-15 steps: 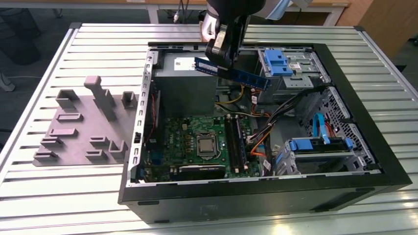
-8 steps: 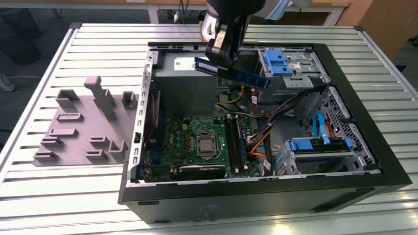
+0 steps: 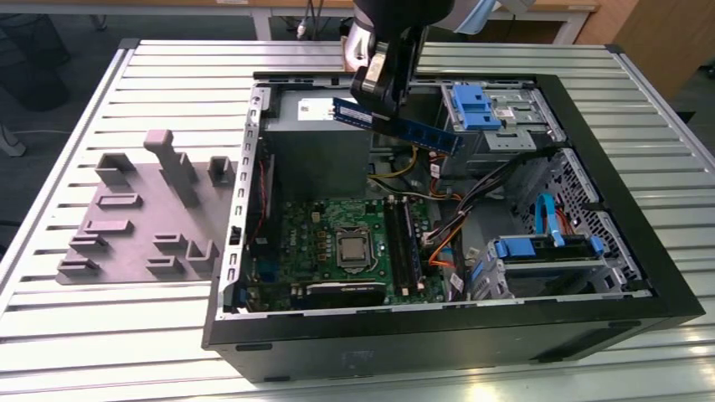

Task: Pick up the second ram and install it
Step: 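Insert the second ram into the second slot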

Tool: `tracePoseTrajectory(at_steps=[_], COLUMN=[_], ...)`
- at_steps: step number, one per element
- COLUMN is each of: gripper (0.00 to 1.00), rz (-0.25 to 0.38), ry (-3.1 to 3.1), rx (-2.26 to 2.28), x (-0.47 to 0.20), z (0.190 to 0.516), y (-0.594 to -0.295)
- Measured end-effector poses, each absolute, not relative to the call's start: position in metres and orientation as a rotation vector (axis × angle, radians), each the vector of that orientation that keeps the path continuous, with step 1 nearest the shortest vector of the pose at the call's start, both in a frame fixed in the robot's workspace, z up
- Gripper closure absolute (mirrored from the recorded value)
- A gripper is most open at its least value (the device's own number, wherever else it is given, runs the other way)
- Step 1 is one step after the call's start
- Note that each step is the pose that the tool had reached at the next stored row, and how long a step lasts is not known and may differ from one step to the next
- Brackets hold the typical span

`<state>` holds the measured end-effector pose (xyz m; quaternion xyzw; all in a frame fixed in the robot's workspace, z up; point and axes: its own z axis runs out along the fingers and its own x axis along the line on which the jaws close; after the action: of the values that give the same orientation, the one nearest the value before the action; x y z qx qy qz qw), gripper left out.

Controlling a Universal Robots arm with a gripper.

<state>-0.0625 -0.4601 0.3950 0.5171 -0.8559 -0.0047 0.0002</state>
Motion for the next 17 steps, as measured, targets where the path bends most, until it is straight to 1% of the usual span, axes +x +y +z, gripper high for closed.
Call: tracePoseTrajectory(at_steps=[17], gripper=[0.86], rz=[-0.015], ry=[-2.696], rx=[1.612], x=[-0.0625], z=[0.395], y=[-0.4601])
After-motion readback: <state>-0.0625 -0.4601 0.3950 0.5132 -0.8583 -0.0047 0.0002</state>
